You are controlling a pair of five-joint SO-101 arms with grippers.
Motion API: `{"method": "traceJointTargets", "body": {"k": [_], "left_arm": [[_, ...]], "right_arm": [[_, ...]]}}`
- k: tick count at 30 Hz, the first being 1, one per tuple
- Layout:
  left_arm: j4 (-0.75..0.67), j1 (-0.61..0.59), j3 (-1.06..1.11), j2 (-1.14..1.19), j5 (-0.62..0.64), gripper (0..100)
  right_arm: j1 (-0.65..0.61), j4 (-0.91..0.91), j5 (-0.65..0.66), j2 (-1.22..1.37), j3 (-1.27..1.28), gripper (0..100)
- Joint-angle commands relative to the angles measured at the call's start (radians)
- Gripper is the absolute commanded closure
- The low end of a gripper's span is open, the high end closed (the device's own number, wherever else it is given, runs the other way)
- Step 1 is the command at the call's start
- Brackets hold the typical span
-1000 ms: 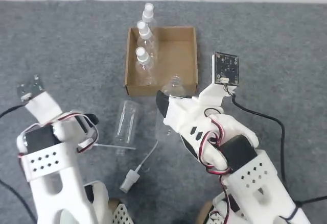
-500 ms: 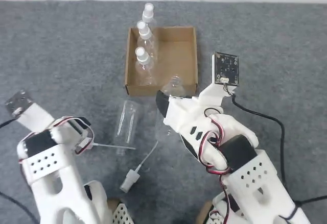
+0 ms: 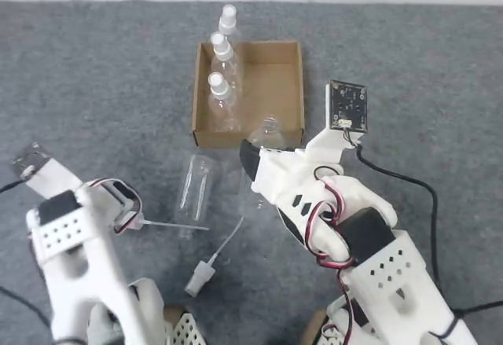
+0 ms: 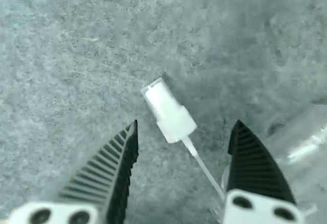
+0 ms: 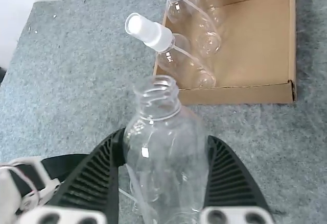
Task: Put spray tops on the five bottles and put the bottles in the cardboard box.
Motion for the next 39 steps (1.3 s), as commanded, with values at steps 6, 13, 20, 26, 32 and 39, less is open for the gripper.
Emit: {"method": "traceJointTargets", "body": {"k": [6, 13, 20, 26, 32, 39], "left_arm": [[-0.037, -0.031, -0.108, 0.213, 0.031, 73], [-0.100, -0.029, -0.107, 0.305, 0.034, 73], [-0.199, 0.029, -0.117, 0.427, 0.106, 73], [-0.247, 0.031, -0.117, 0.446, 0.107, 81], [-0.296, 0.031, -0.110, 0.454, 0.107, 99], [-0.292, 0.029, -0.110, 0.446, 0.107, 99]], "right_arm": [[0.012, -0.025, 0.015, 0.002, -0.020, 99.3], [0.012, -0.024, 0.015, 0.002, -0.020, 99.3], [0.012, -0.024, 0.015, 0.002, -0.017, 99.3], [0.012, -0.024, 0.015, 0.002, -0.017, 99.3], [0.012, -0.024, 0.015, 0.002, -0.017, 99.3], [0.012, -0.022, 0.015, 0.002, -0.015, 99.3]]}}
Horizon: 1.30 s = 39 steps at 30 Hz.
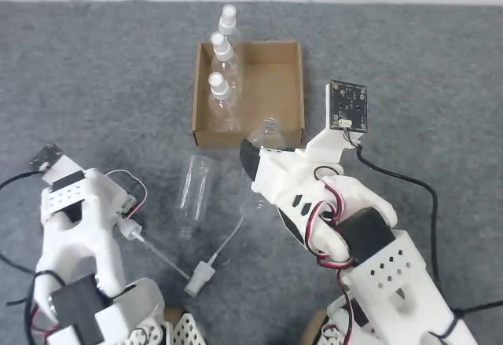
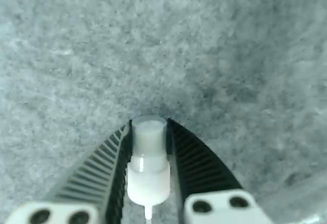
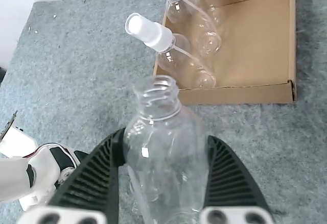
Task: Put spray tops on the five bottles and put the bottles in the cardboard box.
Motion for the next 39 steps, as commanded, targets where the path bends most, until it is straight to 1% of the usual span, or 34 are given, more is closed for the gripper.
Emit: {"method": "traceJointTargets", "body": {"k": [1, 8, 12, 15, 19, 23, 28, 34, 39], "left_arm": [[-0.014, 0.000, -0.051, -0.009, 0.008, 99], [-0.012, -0.002, -0.054, -0.011, 0.008, 99], [0.014, -0.002, -0.065, -0.012, 0.011, 99], [0.054, -0.002, -0.079, -0.044, 0.011, 99], [0.051, -0.046, -0.041, -0.152, 0.014, 99], [0.044, -0.054, 0.030, -0.293, 0.038, 99], [-0.029, -0.054, 0.140, -0.470, 0.044, 99], [-0.034, -0.054, 0.223, -0.666, 0.049, 99], [-0.034, -0.055, 0.280, -0.807, 0.049, 99]], "right_arm": [[0.012, -0.022, 0.015, 0.002, -0.015, 99.3], [0.008, -0.016, 0.017, 0.002, -0.015, 99.3], [0.007, -0.015, 0.097, 0.002, -0.014, 99.3], [0.007, -0.015, 0.127, 0.002, -0.014, 99.3], [0.005, -0.022, 0.127, 0.002, 0.002, 99.3], [-0.019, -0.033, 0.127, 0.002, 0.017, 99.3], [-0.048, -0.082, 0.129, -0.005, 0.068, 99.3], [-0.048, -0.171, 0.256, -0.007, 0.137, 99.3], [-0.048, -0.213, 0.269, -0.007, 0.163, 99.3]]}}
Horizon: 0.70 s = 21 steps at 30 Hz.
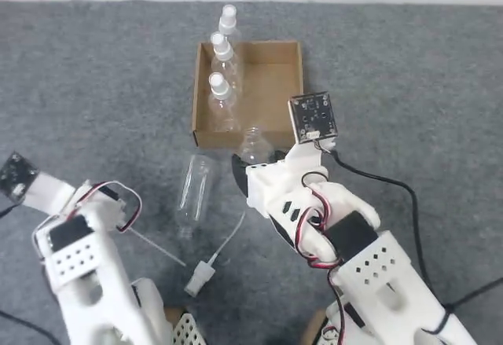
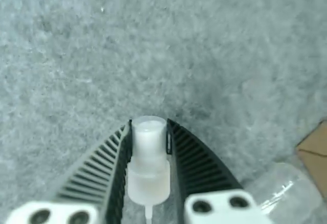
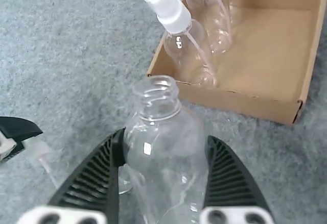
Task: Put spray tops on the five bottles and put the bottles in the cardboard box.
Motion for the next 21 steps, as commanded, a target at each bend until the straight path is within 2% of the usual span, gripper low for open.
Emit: {"method": "traceJointTargets", "body": {"k": [1, 11, 16, 21], "left_arm": [[-0.026, -0.003, 0.021, -0.158, 0.009, 99], [-0.023, -0.003, 0.128, -0.440, 0.009, 99], [-0.018, -0.051, 0.168, -0.582, 0.009, 99], [-0.018, -0.055, 0.220, -0.701, 0.009, 99]], "right_arm": [[-0.010, -0.041, 0.026, -0.007, -0.011, 99.3], [-0.010, -0.035, 0.032, -0.004, -0.011, 99.3], [-0.010, -0.033, 0.121, 0.001, -0.009, 99.3], [-0.007, -0.033, 0.127, 0.002, -0.009, 99.3]]}}
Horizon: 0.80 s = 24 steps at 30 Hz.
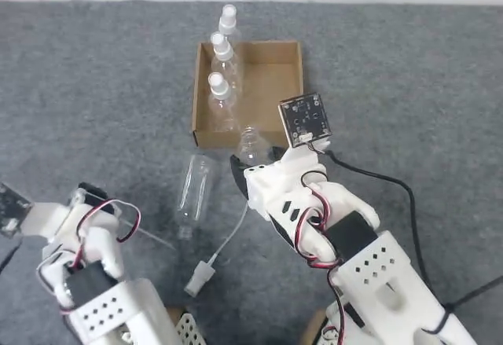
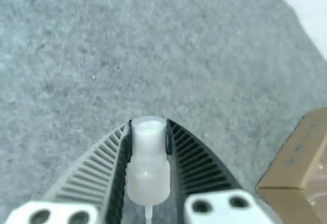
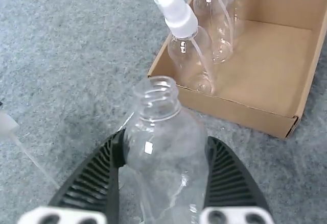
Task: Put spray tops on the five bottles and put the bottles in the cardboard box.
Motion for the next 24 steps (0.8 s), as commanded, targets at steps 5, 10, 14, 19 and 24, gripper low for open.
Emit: {"method": "traceJointTargets", "body": {"k": [5, 10, 14, 19, 24], "left_arm": [[0.043, -0.006, 0.022, -0.215, 0.006, 99], [0.084, -0.006, 0.047, -0.321, 0.006, 99], [0.083, -0.006, 0.047, -0.310, 0.006, 99], [0.084, -0.006, 0.044, -0.310, 0.006, 99], [0.086, -0.006, 0.001, -0.311, 0.006, 99]], "right_arm": [[-0.002, -0.019, 0.023, -0.007, -0.012, 99.3], [0.019, -0.021, 0.023, -0.008, -0.012, 99.3], [0.051, -0.028, 0.023, -0.010, -0.014, 99.3], [0.051, -0.018, 0.021, -0.061, -0.008, 99.3], [0.045, -0.042, 0.017, -0.189, 0.068, 99.3]]}}
